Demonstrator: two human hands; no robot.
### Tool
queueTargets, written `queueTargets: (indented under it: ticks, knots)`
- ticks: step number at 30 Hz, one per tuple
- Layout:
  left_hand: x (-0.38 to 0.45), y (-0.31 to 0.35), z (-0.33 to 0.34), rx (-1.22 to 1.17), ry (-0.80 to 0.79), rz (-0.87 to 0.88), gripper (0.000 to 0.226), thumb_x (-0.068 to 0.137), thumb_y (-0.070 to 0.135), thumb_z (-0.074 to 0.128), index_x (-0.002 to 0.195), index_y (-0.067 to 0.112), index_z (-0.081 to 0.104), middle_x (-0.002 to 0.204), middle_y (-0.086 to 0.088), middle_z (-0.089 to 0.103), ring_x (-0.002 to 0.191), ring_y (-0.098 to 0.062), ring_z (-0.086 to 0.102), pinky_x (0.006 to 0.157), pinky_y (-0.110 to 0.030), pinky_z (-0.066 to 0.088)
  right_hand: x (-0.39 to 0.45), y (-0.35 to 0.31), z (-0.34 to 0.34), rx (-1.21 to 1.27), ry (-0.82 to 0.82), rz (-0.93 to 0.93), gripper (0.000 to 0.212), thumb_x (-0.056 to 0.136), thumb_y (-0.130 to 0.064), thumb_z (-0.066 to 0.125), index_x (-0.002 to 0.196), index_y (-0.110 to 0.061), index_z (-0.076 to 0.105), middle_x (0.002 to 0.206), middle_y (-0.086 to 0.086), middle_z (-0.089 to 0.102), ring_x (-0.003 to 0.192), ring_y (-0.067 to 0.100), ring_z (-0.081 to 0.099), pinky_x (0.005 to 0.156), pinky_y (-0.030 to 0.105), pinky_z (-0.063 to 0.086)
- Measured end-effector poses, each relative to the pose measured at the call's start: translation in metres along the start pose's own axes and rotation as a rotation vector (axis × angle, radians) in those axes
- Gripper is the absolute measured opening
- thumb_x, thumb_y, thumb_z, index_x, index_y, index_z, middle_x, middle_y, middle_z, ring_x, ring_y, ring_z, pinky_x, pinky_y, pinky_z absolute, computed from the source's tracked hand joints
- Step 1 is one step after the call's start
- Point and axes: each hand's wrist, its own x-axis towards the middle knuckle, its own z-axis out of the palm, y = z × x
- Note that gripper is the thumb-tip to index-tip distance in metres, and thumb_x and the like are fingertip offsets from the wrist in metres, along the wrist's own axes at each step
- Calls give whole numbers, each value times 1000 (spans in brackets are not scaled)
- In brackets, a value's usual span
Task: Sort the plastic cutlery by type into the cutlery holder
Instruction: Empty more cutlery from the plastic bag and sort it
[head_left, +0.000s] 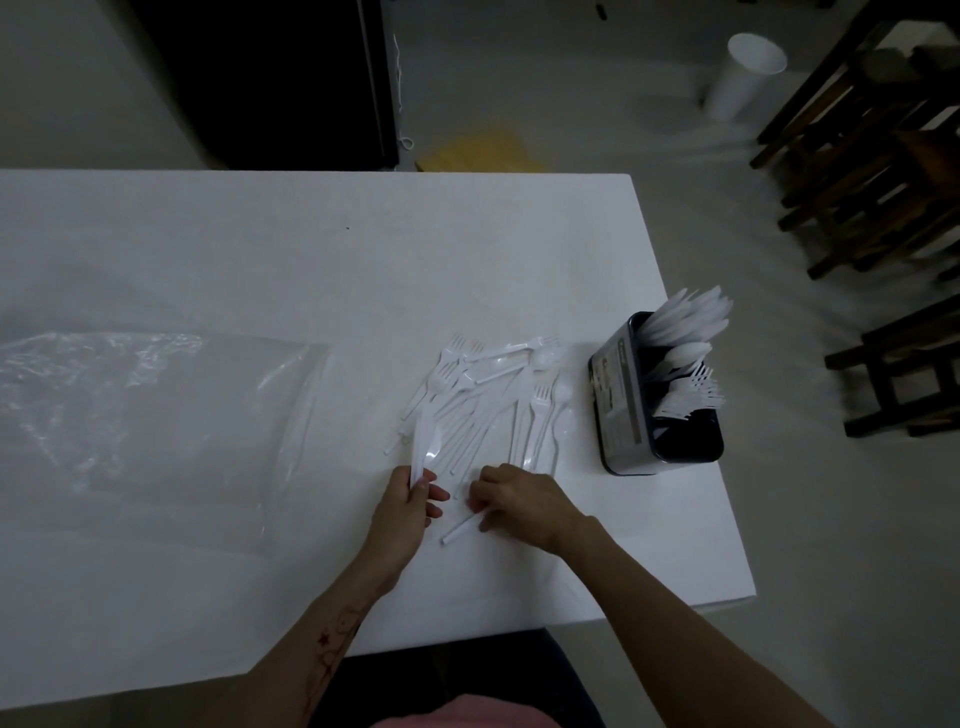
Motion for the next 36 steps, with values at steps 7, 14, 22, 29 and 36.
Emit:
queueTargets:
  ticks: [7, 14, 22, 29, 36]
  knots:
    - [-2, -1, -2, -14, -3, -3, 17, 101, 16, 35, 103, 18, 52, 93, -2, 67, 75, -14, 58, 70, -23, 45, -7, 19, -21, 48, 13, 165, 30, 81, -36, 63, 107, -20, 63, 107, -2, 57, 99, 20, 54, 68, 38, 52]
    - [-3, 1, -1, -32, -21, 2, 15, 99, 15, 40, 101, 20, 54, 91, -2, 66, 75, -13, 60, 71, -22, 46, 20, 15, -28, 93, 271, 754, 40, 92, -52, 57, 99, -13, 58, 96, 1, 60, 84, 23, 63, 68, 36, 53]
    - [-2, 10, 6, -131, -11, -6, 15, 99, 12, 41, 104, 16, 55, 94, -3, 66, 78, -14, 60, 72, -21, 47, 31, 17, -32, 675, 336, 1127, 22, 85, -31, 62, 92, -12, 68, 90, 4, 70, 82, 23, 66, 68, 32, 52]
    - [6, 20, 17, -250, -78, -71, 9, 96, 11, 50, 103, 15, 53, 107, -7, 63, 90, -18, 62, 80, -25, 48, 15, -3, -43, 1171, 401, 942, 17, 81, -26, 75, 84, -10, 71, 78, 0, 73, 63, 10, 60, 54, 20, 45]
    - [3, 20, 19, -62, -191, -63, 32, 90, 7, 57, 119, 11, 45, 108, -7, 60, 88, -16, 61, 73, -24, 49, 22, -18, -41, 1142, 175, 803, 20, 80, -33, 78, 77, -17, 67, 76, -1, 73, 59, 4, 57, 49, 14, 38]
